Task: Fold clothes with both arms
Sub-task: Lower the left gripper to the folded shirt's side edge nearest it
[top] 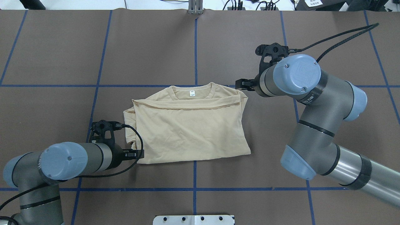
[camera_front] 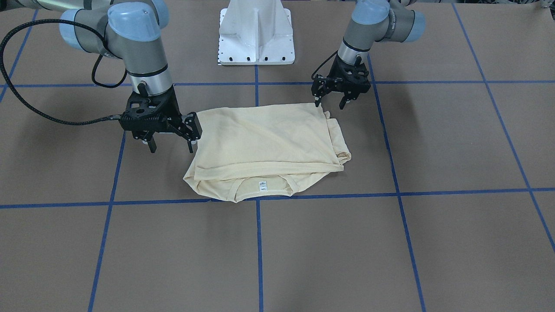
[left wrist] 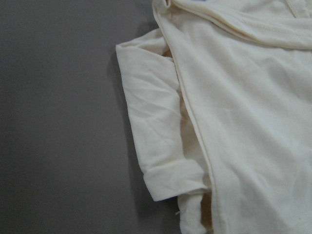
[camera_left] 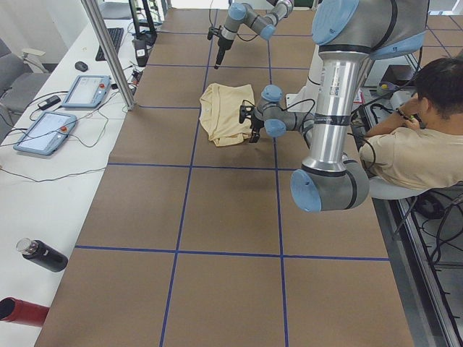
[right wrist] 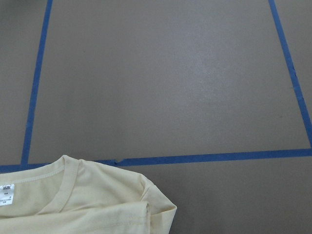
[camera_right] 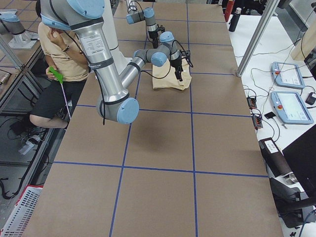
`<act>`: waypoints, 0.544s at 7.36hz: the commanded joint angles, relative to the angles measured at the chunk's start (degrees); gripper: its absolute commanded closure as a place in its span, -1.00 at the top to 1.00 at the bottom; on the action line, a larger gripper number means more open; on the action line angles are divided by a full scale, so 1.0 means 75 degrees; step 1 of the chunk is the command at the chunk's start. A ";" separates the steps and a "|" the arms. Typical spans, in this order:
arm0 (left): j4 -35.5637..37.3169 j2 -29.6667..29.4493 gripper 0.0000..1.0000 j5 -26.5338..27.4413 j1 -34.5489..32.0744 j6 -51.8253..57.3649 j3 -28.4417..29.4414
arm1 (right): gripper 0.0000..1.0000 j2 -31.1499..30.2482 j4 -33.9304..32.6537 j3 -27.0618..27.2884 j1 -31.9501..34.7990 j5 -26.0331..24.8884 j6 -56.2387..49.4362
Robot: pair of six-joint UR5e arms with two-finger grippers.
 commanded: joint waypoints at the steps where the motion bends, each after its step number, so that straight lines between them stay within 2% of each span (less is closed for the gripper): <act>1: -0.0017 -0.0138 0.29 -0.0007 0.0136 -0.0015 0.0027 | 0.99 -0.0001 0.0001 -0.0011 0.0005 0.0003 -0.0029; 4: -0.0017 -0.0244 0.26 -0.0007 0.0195 -0.0003 0.0238 | 0.99 -0.0001 0.0001 -0.0011 -0.0007 0.0003 -0.0017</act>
